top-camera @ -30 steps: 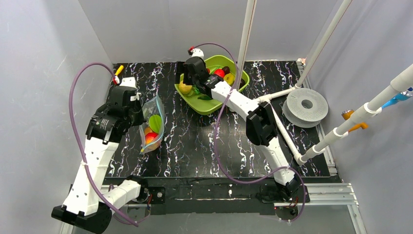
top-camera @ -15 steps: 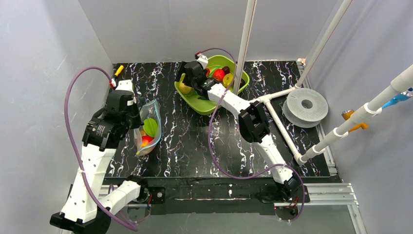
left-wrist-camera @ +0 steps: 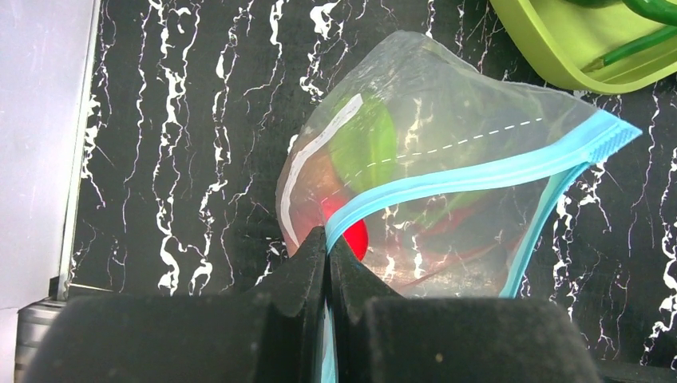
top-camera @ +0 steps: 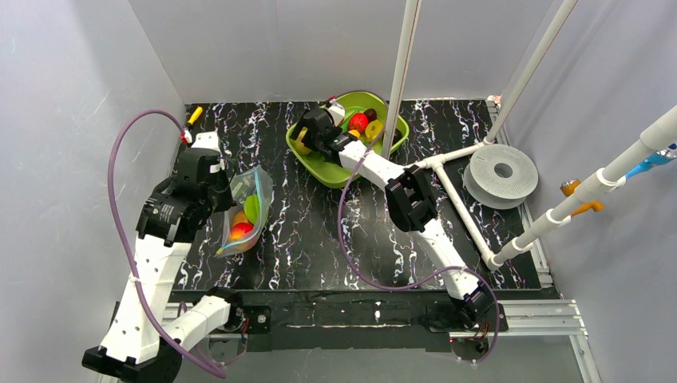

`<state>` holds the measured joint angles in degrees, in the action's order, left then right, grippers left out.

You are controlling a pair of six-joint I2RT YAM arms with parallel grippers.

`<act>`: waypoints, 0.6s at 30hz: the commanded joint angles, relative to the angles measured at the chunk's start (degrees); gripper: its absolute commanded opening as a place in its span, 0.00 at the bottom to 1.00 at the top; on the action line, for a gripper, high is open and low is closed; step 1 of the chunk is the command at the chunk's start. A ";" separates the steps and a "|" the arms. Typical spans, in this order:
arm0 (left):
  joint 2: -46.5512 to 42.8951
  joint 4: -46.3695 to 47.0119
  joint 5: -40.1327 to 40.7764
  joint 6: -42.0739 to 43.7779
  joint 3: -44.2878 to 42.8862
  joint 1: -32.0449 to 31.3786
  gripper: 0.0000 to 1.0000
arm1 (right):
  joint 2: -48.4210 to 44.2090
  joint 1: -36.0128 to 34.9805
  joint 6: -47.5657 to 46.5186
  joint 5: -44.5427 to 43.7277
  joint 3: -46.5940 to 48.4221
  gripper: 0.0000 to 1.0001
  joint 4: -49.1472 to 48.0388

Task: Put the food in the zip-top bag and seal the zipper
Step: Pick up the fake fruit from the bin.

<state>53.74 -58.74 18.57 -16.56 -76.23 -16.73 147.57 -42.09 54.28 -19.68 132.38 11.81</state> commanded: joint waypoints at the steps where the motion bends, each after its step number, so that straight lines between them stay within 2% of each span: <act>1: -0.10 0.93 -0.73 -0.23 0.73 -0.29 0.00 | 2.19 1.18 4.14 -1.45 4.07 1.00 -0.06; 8: 0.13 1.28 -0.84 -0.06 0.98 -0.28 0.00 | 3.96 2.12 5.29 -0.95 5.24 1.00 -0.95; 12: 0.26 1.52 -0.77 0.08 1.16 -0.26 0.00 | 4.14 2.37 4.30 1.13 5.35 0.80 -1.77; 14: 0.50 1.47 -0.13 0.14 1.20 -0.29 0.00 | 4.13 2.36 3.80 1.72 5.33 0.75 -2.13; 15: 0.64 1.24 0.37 0.27 0.98 -0.25 0.00 | 4.09 2.36 3.50 1.81 5.27 0.75 -2.10; 18: 0.84 -0.42 3.36 0.38 -0.28 -0.29 0.00 | 4.17 2.44 3.14 1.72 4.93 0.86 -1.86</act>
<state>54.46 -58.28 17.98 -16.49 -75.37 -16.73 151.30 -40.53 57.10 -17.47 135.24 12.19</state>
